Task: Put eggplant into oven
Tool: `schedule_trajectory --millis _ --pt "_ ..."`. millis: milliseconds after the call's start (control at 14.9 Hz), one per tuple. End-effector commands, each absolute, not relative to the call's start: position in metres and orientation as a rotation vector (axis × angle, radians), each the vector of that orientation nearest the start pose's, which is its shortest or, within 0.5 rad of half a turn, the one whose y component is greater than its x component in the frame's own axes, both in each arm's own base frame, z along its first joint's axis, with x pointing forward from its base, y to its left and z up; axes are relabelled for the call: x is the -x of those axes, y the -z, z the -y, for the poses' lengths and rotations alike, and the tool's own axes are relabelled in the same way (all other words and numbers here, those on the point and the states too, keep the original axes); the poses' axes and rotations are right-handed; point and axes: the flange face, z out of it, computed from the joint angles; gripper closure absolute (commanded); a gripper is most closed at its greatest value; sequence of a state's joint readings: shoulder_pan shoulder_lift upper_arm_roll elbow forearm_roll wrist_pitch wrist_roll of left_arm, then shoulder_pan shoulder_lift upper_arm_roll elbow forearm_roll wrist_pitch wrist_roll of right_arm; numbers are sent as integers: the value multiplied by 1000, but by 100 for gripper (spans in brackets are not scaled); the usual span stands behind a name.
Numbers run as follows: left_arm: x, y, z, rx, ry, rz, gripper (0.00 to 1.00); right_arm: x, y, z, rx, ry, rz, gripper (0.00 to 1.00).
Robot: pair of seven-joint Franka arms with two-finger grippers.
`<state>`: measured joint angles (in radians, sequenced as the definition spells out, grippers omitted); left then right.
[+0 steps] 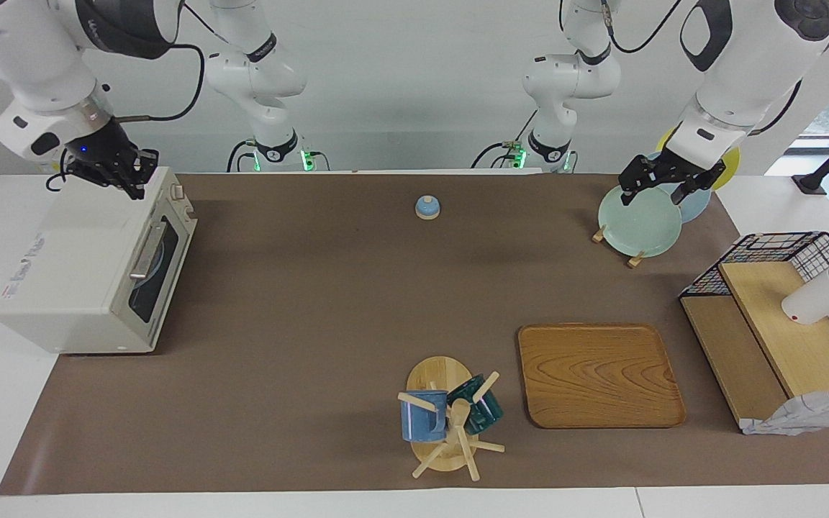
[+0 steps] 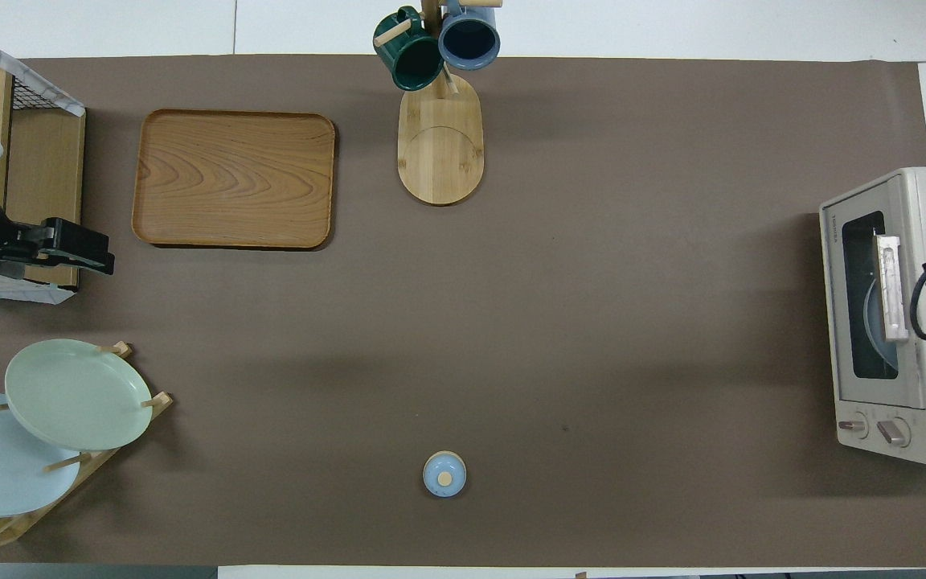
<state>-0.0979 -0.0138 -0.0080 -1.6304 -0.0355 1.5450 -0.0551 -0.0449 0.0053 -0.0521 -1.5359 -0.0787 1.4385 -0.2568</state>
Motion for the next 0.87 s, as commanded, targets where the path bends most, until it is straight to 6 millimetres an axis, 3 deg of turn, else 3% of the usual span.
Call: schedule_trajectory --millis 0,202,403,538,807 --pt "-537 -605 58 3176 -97 -67 0 -547 -616 55 3156 -235 230 0" --pt "-537 -605 58 3176 -97 -67 0 -543 -613 56 3161 -288 65 0" --pt "-537 -605 58 3176 -97 -70 0 -545 -614 36 3182 -283 99 0" --pt "-537 -605 58 3176 -97 -67 0 -545 -610 51 3170 -277 -2 0" --pt "-537 -605 58 3176 -97 -67 0 -540 -612 47 3171 -269 0 0"
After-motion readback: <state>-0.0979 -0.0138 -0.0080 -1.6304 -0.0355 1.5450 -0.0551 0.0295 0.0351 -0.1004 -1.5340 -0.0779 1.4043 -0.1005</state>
